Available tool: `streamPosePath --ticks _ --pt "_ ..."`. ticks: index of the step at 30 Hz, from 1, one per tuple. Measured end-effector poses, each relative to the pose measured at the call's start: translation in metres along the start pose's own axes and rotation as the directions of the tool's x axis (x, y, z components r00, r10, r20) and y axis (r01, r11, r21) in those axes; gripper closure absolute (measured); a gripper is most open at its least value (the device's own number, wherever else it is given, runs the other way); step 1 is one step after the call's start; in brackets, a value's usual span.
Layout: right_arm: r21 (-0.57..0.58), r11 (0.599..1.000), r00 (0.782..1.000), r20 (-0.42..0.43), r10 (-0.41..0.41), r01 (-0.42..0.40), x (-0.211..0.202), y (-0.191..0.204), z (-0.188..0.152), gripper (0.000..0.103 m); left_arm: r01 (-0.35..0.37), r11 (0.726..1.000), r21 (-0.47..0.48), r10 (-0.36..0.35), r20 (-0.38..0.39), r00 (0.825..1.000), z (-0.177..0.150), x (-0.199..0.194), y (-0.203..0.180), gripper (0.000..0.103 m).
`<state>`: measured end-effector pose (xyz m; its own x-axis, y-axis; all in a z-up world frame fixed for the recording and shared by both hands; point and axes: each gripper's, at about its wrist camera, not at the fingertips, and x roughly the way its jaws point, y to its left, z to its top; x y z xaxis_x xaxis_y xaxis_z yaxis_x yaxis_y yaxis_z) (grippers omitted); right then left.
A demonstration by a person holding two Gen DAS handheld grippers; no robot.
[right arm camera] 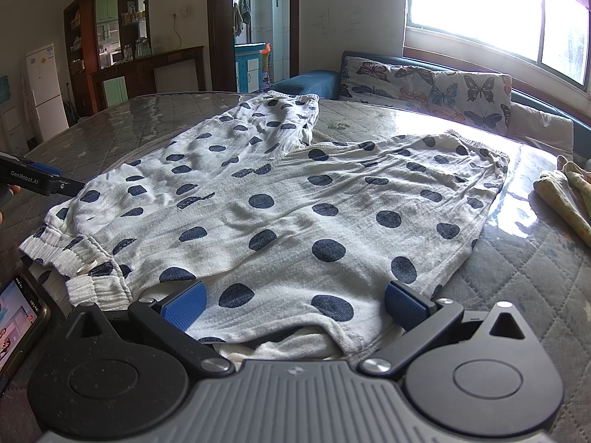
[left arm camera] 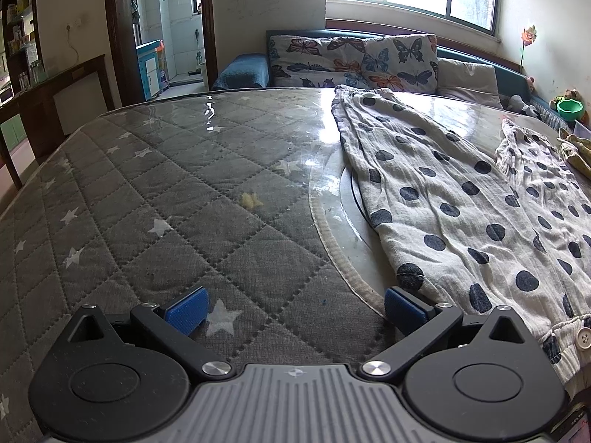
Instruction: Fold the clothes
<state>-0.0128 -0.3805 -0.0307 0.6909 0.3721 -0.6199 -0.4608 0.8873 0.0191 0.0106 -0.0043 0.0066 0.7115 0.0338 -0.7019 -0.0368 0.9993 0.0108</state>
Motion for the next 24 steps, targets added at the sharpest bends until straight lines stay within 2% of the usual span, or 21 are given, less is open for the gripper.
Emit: streamPosePath --ticks 24 --pt "0.000 1.000 1.000 0.000 0.000 0.000 0.0001 0.0000 0.0001 0.000 -0.008 1.000 -0.008 0.007 -0.052 0.999 0.0075 0.0033 -0.0003 0.000"
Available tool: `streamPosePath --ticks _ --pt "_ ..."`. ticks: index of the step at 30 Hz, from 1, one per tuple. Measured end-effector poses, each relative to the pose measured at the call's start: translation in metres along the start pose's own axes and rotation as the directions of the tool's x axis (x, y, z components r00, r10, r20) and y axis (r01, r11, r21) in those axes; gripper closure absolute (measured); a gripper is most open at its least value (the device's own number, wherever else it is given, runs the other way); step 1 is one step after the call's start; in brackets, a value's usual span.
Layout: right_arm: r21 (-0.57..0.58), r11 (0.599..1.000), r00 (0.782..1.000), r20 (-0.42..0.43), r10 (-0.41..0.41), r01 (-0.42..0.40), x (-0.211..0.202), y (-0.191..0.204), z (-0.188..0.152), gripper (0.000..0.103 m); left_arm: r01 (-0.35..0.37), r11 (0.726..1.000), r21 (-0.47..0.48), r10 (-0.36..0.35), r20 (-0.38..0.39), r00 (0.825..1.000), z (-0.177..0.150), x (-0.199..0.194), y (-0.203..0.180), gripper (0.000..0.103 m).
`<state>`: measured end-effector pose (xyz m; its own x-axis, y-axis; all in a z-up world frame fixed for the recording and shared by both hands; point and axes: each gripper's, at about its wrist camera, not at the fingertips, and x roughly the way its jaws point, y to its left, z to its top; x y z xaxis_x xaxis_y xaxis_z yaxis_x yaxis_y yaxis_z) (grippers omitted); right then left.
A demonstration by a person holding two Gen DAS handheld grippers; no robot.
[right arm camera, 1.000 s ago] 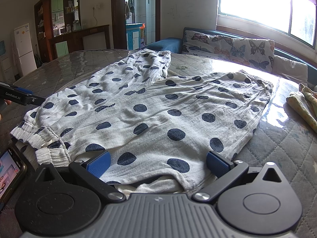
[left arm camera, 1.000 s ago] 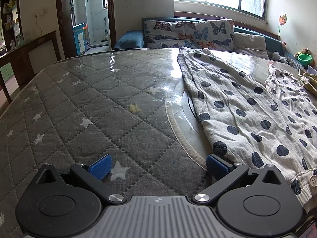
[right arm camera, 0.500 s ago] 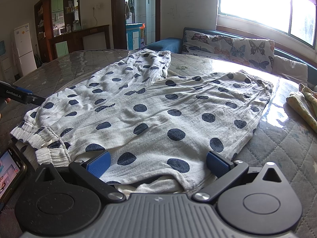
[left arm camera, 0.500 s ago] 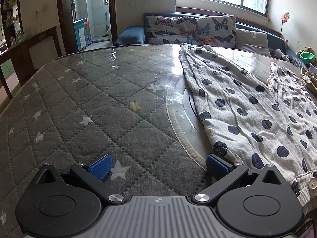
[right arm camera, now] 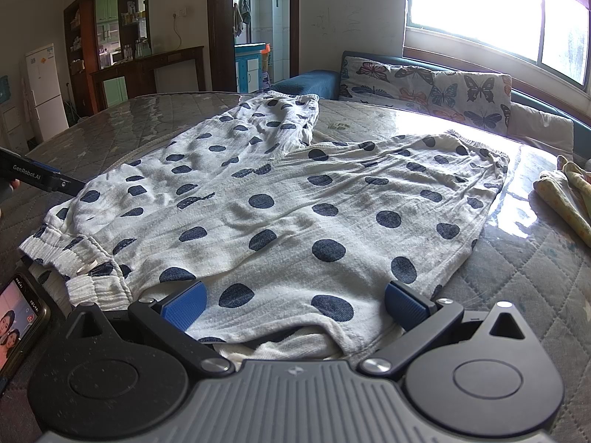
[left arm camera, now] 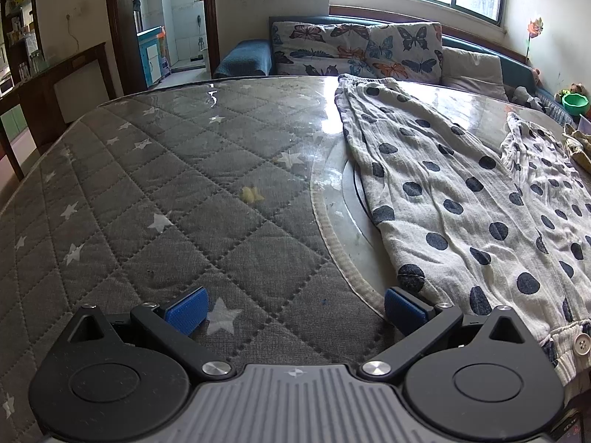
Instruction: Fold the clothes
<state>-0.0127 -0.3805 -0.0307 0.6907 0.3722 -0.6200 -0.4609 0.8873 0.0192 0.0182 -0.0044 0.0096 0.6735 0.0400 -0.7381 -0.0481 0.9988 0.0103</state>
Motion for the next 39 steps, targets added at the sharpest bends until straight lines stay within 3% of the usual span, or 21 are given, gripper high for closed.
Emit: streamPosePath --ticks 15,19,29,34,39 --pt "-0.006 1.000 1.000 -0.006 0.000 0.000 0.001 0.001 0.001 0.000 -0.020 1.000 -0.017 0.019 -0.059 0.998 0.010 0.002 -0.002 0.000" --pt "-0.008 1.000 1.000 -0.008 0.000 0.000 0.001 0.001 0.002 0.000 -0.063 0.998 -0.003 0.063 -0.027 0.998 0.010 -0.008 -0.009 0.000" --pt "-0.011 1.000 1.000 -0.012 0.001 -0.001 0.001 0.001 0.003 0.000 0.013 0.989 0.148 -0.025 0.079 0.997 0.002 -0.048 -0.070 0.000" --pt "-0.012 1.000 1.000 -0.015 0.001 -0.001 0.002 0.001 0.003 0.000 -0.021 0.989 0.147 0.011 0.070 0.997 0.007 -0.056 -0.093 0.000" --pt "-0.012 1.000 1.000 -0.017 0.001 -0.001 0.002 0.001 0.003 0.000 -0.112 0.983 0.148 0.104 0.065 0.993 0.011 -0.063 -0.111 0.000"
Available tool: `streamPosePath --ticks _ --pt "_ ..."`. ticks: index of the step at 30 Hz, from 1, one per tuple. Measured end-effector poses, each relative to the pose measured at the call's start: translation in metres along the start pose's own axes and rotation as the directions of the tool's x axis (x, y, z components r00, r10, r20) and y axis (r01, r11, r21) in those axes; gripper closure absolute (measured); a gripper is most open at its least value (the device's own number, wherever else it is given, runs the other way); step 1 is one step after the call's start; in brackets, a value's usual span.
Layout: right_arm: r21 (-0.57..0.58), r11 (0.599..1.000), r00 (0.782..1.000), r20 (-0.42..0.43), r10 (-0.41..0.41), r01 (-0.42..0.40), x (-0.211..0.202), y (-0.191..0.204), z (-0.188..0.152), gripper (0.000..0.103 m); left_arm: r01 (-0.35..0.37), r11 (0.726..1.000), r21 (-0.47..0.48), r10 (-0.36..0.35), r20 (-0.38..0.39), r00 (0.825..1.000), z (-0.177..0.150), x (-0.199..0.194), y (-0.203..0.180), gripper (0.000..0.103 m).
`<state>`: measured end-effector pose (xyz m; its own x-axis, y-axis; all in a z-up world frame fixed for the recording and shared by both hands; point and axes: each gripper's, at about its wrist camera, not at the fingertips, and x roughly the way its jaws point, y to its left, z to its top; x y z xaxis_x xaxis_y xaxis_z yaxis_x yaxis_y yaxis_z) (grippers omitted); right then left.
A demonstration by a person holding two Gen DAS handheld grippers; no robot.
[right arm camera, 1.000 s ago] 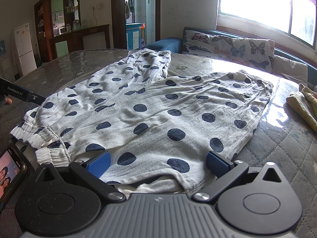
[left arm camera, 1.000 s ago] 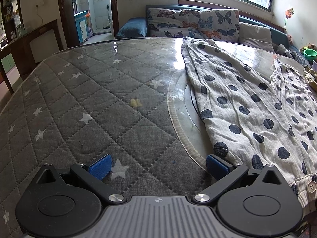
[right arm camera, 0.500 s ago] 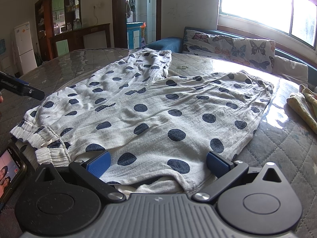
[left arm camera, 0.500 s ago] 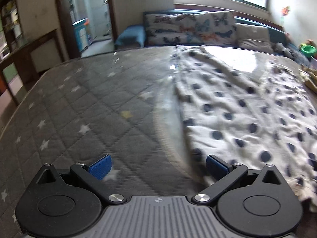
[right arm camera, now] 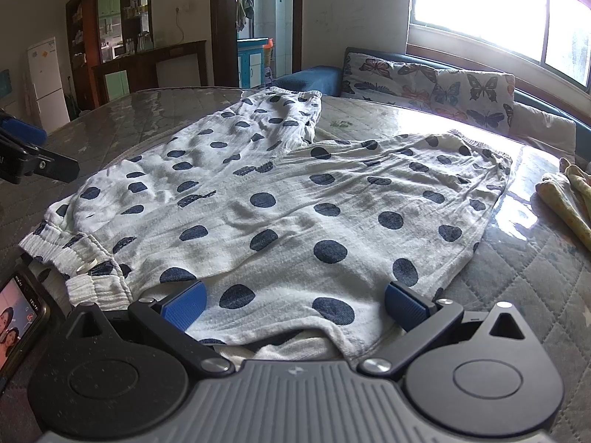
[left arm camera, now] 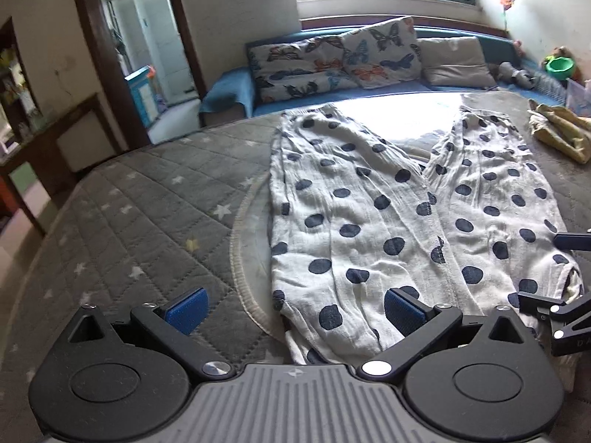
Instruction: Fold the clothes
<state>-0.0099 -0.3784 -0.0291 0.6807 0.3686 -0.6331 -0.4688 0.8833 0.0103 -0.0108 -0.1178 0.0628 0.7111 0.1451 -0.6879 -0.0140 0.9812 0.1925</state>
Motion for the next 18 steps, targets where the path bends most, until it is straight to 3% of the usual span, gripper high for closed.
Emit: streamPosePath --ticks 8,18 --pt "0.004 1.000 1.000 0.008 -0.002 0.002 -0.001 0.000 -0.001 0.000 -0.104 0.994 -0.031 0.104 -0.016 0.994 0.002 -0.011 -0.004 0.000" --pt "0.006 1.000 1.000 0.012 -0.004 0.004 -0.001 0.000 -0.002 0.000 -0.168 0.986 -0.016 0.168 0.006 0.986 -0.001 -0.019 -0.005 0.000"
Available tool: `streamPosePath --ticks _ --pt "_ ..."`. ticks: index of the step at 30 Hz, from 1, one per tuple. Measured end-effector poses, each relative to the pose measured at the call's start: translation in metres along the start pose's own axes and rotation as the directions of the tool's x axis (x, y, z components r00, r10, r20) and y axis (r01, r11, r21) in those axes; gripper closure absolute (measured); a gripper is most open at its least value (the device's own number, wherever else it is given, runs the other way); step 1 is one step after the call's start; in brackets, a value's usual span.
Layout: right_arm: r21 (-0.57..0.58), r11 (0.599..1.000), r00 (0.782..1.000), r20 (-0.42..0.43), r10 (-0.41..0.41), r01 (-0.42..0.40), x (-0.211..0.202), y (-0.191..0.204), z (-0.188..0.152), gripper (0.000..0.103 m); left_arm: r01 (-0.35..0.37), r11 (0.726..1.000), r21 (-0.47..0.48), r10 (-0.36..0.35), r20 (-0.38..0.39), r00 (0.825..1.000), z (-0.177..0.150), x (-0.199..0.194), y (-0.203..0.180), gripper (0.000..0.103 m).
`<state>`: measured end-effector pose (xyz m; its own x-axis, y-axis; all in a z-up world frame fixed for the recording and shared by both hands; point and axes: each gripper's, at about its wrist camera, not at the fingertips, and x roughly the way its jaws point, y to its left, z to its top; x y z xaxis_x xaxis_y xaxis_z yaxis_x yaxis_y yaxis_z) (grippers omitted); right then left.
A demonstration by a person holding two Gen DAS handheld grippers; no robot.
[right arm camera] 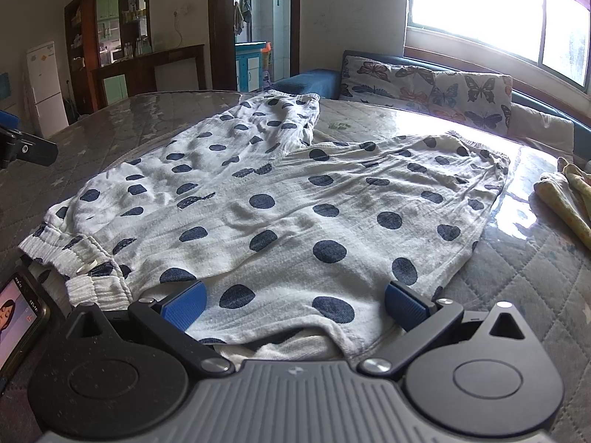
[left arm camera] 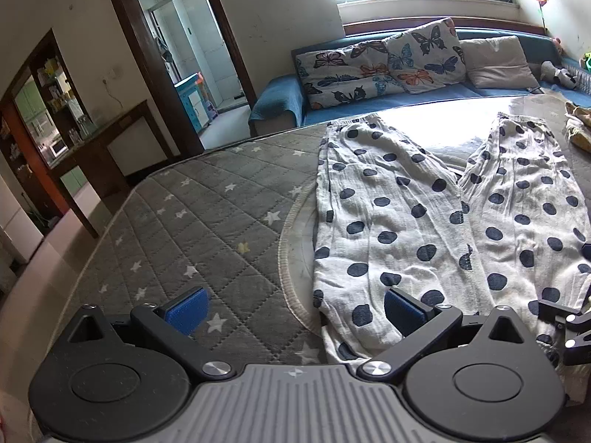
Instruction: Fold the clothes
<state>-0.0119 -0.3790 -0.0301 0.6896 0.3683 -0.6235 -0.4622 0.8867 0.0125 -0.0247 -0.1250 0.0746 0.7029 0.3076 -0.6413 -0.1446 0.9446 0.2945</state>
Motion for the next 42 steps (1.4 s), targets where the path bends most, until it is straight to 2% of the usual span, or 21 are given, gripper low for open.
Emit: streamPosePath --ticks 22,42 --pt "-0.001 1.000 1.000 0.000 -0.001 0.001 -0.0004 0.0002 -0.0006 0.000 -0.066 0.997 0.043 0.063 0.071 0.995 0.0014 -0.0093 -0.0058 0.000" --pt "-0.001 1.000 1.000 0.000 -0.001 0.001 -0.0003 0.0002 -0.0007 0.000 -0.068 0.997 0.041 0.066 0.063 0.996 -0.0008 -0.0067 -0.0025 0.000"
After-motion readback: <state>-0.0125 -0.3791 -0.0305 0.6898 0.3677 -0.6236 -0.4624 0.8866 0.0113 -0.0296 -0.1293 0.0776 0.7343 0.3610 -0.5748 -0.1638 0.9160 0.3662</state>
